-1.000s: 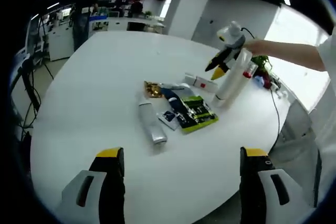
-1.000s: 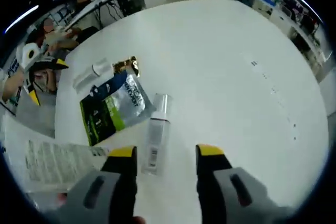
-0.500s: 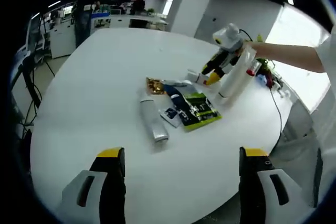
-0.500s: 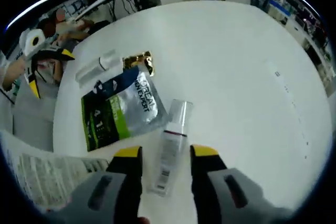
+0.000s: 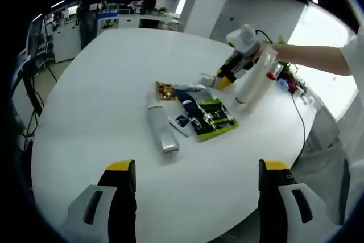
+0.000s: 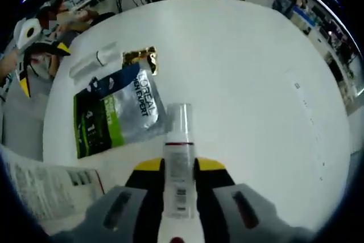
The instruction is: Arrange the skincare products in the storage area until every visible bottle or jar stands upright without overlapping.
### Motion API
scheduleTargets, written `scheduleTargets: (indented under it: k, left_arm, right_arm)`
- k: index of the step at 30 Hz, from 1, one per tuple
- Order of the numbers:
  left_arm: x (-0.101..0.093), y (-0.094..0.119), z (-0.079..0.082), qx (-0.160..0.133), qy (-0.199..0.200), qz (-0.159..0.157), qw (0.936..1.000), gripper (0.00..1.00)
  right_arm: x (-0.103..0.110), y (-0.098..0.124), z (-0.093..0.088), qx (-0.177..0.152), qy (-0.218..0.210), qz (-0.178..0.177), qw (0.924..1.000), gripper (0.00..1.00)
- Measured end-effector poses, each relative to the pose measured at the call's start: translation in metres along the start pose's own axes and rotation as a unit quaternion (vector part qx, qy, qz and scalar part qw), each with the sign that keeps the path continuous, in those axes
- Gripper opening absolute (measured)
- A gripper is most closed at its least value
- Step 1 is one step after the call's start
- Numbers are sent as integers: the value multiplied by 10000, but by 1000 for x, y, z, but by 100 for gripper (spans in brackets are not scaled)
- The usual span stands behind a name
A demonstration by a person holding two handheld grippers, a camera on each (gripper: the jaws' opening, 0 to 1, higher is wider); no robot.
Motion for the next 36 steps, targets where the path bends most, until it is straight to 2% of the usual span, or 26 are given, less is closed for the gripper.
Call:
scheduleTargets:
  k: [5,14,19,25,30,34,36]
  left_arm:
    - [-1,3,3,-25,-51,6,10000,87]
    - [-4,5,4,-31,-126,3,9999,87]
    - [-8,6,7,-16,-209,-35,9998,86]
    - [-13,7,11,-16,-327,-70,9994,86]
    - [-20,7,16,-4,-462,-139,9988,86]
    - [-25,6,21,-13,-560,-193,9982,86]
    - [-27,7,22,-14,-614,-217,9979,86]
  right_arm:
    - [-4,3,-6,-1,-191,-53,9998,20]
    - [-9,24,-22,-266,-549,-142,9980,20]
    - [-11,35,-34,-464,-856,-216,9950,20]
    - [-7,45,-52,-496,-1024,-296,9931,20]
    - [-5,58,-71,-668,-1350,-402,9878,20]
    - [-3,67,-87,-864,-1655,-452,9814,20]
    - [-1,73,-96,-1037,-1860,-487,9759,20]
Point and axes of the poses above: the point that each gripper's makers call its tool centre point, and the gripper's own axes: y roughly backward along the fingers, x roughly to its left, z roughly out of its top, the point moved 9 cm from there along y, roughly backward along the fingers, and after that the axes turned 14 degrees about x, right-handed, at the moved point
